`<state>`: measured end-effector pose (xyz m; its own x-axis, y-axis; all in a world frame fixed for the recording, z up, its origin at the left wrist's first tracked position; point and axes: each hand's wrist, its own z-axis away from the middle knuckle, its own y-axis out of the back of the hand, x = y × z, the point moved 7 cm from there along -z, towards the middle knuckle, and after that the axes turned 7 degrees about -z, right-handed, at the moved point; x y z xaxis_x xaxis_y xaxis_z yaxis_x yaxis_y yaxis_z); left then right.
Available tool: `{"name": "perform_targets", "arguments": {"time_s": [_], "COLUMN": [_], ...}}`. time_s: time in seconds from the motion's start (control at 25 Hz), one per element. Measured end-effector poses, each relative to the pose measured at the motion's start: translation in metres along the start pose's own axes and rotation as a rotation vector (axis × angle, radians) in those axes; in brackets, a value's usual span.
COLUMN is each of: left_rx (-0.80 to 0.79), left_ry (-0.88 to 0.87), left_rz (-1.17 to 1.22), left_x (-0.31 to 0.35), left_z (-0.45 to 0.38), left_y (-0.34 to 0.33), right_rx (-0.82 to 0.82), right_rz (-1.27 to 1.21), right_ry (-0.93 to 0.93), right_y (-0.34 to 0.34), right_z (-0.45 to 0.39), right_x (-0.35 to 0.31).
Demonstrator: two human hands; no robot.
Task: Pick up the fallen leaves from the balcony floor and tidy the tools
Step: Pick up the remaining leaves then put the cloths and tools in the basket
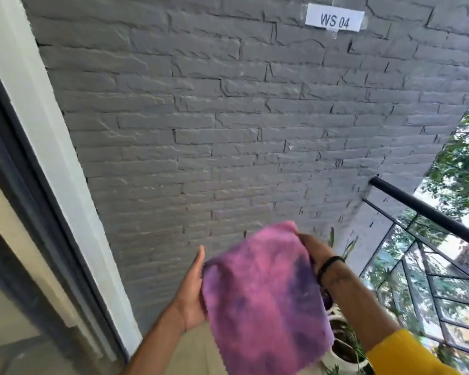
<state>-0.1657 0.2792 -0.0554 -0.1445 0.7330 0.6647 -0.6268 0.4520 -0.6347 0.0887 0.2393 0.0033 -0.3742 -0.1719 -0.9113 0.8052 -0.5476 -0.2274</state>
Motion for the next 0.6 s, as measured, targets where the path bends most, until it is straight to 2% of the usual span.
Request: {"name": "perform_targets", "arguments": {"time_s": [0.12, 0.24, 0.32, 0.44, 0.52, 0.56, 0.6], "left_rx": [0.116, 0.086, 0.107, 0.231, 0.475, 0.630, 0.720], "left_ry": [-0.036, -0.032, -0.064, -0.059, -0.060, -0.073, -0.108], "left_rz": [-0.105, -0.082, -0.198, -0.664, -0.935, -0.996, -0.984], "left_x": [-0.021, -0.019, -0.009, -0.001, 0.013, 0.024, 0.037], "left_z": [-0.010, -0.015, -0.008, -0.001, -0.001, 0.002, 0.004], "left_y": [0.037, 0.044, 0.043, 0.061, 0.079, 0.084, 0.083], "right_rx": [-0.007, -0.114, -0.127, -0.091, -0.116, -0.133, -0.136], "right_rz": [-0.232, -0.309, -0.325, -0.386, -0.379, -0.337, -0.303], "right_ry": [-0.370, -0.544, -0.450, -0.281, -0.277, -0.279, -0.278], "right_y": [0.033, 0.029, 0.029, 0.052, 0.059, 0.062, 0.065], "right_z": [0.021, 0.054, 0.042, 0.004, -0.003, -0.003, -0.007], "right_x": [0.103, 0.189, 0.200, 0.172, 0.147, 0.136, 0.127]}}
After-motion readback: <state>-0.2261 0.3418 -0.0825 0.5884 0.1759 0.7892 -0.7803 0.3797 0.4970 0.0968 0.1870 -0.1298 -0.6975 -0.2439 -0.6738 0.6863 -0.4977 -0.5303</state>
